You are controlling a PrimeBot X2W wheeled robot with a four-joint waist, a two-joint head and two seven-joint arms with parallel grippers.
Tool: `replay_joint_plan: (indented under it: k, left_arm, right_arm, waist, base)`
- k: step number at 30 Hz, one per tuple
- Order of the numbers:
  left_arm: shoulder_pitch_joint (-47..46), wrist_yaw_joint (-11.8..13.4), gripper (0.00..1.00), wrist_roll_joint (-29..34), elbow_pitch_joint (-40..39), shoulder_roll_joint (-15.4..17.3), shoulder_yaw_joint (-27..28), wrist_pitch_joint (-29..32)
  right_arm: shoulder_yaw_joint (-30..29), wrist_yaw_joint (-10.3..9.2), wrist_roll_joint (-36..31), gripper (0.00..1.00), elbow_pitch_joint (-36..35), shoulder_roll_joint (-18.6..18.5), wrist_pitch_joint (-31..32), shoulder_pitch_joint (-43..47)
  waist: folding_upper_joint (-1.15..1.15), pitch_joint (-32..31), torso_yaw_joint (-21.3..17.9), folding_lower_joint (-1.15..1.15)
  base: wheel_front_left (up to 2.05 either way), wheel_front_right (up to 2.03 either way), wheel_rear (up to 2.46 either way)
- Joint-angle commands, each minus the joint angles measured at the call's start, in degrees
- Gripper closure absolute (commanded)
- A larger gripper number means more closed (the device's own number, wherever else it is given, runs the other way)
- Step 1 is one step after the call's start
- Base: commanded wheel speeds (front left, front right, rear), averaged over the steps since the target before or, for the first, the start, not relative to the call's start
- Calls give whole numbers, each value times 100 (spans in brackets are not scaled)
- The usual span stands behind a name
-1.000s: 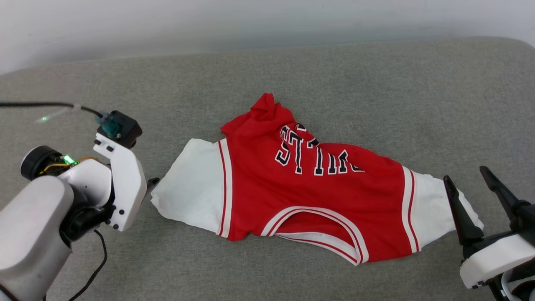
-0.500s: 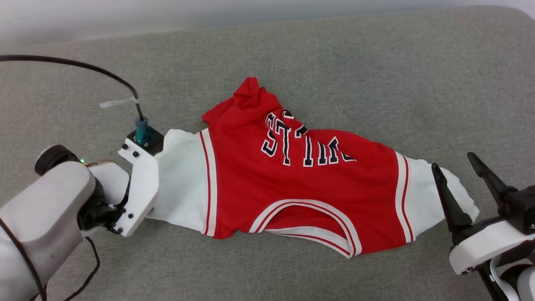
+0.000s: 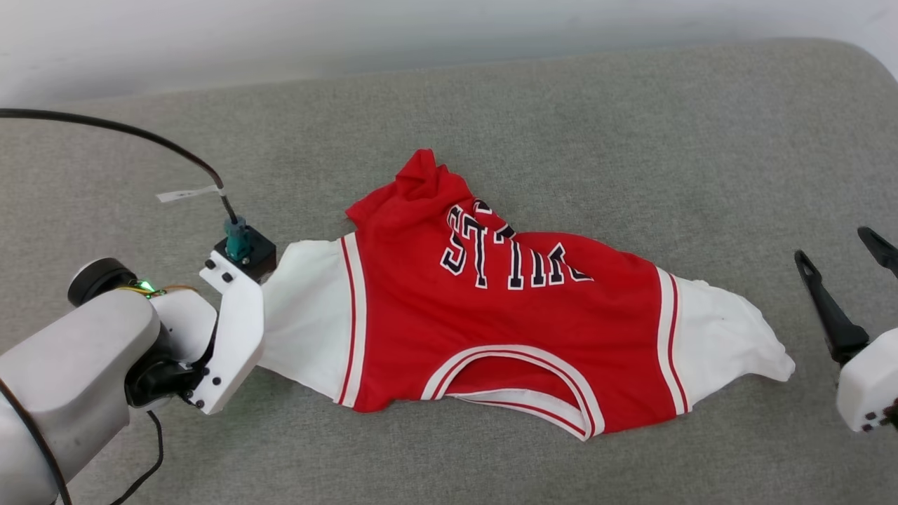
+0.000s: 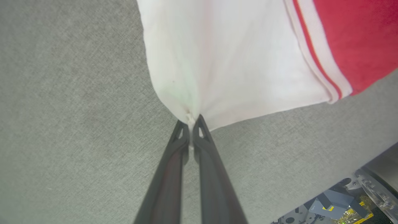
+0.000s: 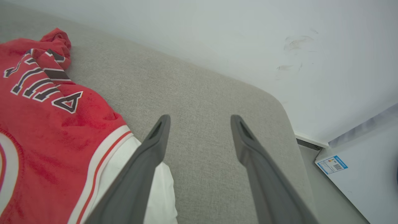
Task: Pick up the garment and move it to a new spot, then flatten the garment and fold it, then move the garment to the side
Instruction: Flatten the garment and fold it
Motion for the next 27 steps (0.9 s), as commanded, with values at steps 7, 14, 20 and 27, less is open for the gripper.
replay_joint_plan:
  k: [7, 14, 20, 27]
  left_arm:
    - [-197, 2, 100, -123, -422, 162, -136, -381]
    - [-372, 2, 100, -37, -568, 90, -206, -503]
    - [-584, 2, 100, 21, -636, 34, -254, -563]
    - [-778, 1, 100, 20, -686, 17, -307, -666]
  right_arm:
    - [828, -5, 1350, 0, -310, -1690, 2277, -182]
    - [1767, -4, 2285, 0, -233, -2512, 3914, -808]
    - [2373, -4, 2656, 0, 343, -2390, 4586, -1386]
    - [2845, -4, 2797, 0, 1172, -1989, 4515, -1724]
  waist:
    - [0, -188, 210, 0]
    - [0, 14, 353, 0]
    - [0, 305, 494, 0]
    - [0, 577, 559, 0]
  base:
    - [0, 0, 0]
    - [0, 0, 0]
    - [0, 0, 0]
    - [0, 0, 0]
